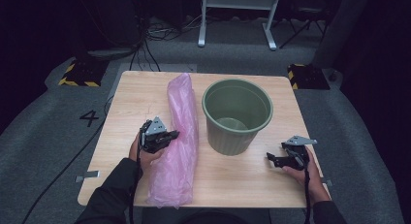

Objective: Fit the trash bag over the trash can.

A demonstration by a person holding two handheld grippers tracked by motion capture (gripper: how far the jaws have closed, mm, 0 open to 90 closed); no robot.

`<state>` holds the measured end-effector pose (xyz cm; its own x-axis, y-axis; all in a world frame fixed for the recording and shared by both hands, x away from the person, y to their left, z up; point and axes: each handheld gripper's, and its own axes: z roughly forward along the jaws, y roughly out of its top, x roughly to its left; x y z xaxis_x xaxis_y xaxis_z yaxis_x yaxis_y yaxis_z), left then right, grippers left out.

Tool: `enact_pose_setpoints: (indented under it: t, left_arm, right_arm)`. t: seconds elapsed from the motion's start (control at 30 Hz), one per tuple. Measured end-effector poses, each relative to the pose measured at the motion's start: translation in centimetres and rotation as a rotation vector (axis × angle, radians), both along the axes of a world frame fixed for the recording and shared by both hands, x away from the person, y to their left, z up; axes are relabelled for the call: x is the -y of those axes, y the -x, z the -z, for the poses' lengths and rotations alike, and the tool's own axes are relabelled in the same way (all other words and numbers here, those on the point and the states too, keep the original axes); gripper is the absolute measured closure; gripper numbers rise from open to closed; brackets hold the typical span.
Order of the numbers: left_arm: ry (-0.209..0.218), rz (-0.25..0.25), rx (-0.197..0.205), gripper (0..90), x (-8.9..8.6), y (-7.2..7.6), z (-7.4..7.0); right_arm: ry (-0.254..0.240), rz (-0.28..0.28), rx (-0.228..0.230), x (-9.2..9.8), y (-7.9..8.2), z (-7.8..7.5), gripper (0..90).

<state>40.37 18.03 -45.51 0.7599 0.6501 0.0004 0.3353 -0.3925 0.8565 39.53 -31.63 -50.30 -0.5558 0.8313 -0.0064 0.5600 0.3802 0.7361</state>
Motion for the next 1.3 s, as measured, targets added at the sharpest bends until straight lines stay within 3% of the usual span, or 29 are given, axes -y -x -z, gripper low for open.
enact_pose_setpoints:
  t: [0.3, 0.43, 0.53, 1.3]
  left_arm:
    - [0.02, 0.01, 0.06, 89.3, -0.5, 1.0, -1.6]
    - [0.055, 0.001, 0.084, 89.3, -0.9, 1.4, -2.6]
    - [0.056, 0.009, 0.126, 89.3, -1.0, 2.1, -3.6]
    - [0.095, 0.031, 0.233, 89.5, -1.8, 4.0, -7.5]
  right_arm:
    - [-0.004, 0.0, 0.004, 0.1, 0.1, 0.0, 18.2]
    - [-0.005, -0.003, 0.006, 0.1, 0.2, 0.0, 19.2]
    - [-0.008, 0.005, 0.01, 0.2, 0.3, 0.0, 19.3]
    - [-0.016, 0.009, 0.005, 0.2, 0.2, 0.0, 21.7]
